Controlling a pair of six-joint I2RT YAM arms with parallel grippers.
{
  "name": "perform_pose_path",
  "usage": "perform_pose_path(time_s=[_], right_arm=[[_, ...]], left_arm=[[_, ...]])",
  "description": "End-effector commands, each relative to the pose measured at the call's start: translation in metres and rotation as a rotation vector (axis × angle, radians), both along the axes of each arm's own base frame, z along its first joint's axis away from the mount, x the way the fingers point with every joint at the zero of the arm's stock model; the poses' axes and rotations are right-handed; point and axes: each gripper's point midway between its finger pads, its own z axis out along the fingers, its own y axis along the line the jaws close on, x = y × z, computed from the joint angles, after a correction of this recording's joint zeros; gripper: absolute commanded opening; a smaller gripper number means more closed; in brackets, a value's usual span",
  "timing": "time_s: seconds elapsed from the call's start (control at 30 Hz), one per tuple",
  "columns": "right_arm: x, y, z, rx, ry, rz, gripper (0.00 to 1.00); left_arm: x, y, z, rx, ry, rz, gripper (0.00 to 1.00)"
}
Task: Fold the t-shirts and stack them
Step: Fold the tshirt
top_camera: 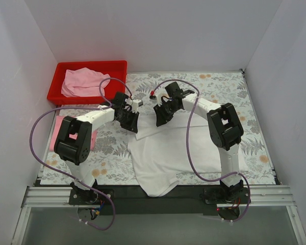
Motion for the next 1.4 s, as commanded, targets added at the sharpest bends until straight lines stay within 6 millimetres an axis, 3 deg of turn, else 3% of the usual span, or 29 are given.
perform_pose_path(time_s=[0.0, 0.17, 0.4, 0.97, 1.07, 1.13, 1.2, 1.37], right_arm=[[0.004, 0.007, 0.018, 0.044, -0.047, 0.023, 0.24], [-0.009, -0.003, 0.028, 0.046, -0.086, 0.055, 0.01], [-0.02, -0.011, 0.032, 0.039, -0.104, 0.077, 0.01], [-0.048, -0.026, 0.025, 0.033, -0.082, 0.168, 0.01], [-0.053, -0.028, 0.025, 0.032, -0.086, 0.193, 0.01], [-0.058, -0.03, 0.024, 0.035, -0.083, 0.213, 0.09], [-0.065, -0.033, 0.024, 0.035, -0.076, 0.226, 0.25], [-0.079, -0.043, 0.018, 0.021, -0.073, 0.281, 0.29]], left_arm=[[-0.004, -0.006, 0.021, -0.062, -0.032, -0.027, 0.04], [-0.013, -0.013, 0.042, -0.131, -0.059, -0.07, 0.0], [-0.029, -0.025, 0.06, -0.176, -0.083, -0.133, 0.0], [-0.059, -0.024, 0.048, -0.12, -0.046, -0.215, 0.0], [-0.066, -0.024, 0.043, -0.106, -0.046, -0.252, 0.09], [-0.07, -0.023, 0.039, -0.098, -0.051, -0.282, 0.14], [-0.072, -0.023, 0.036, -0.092, -0.053, -0.299, 0.17], [-0.072, -0.027, 0.047, -0.121, -0.11, -0.379, 0.21]])
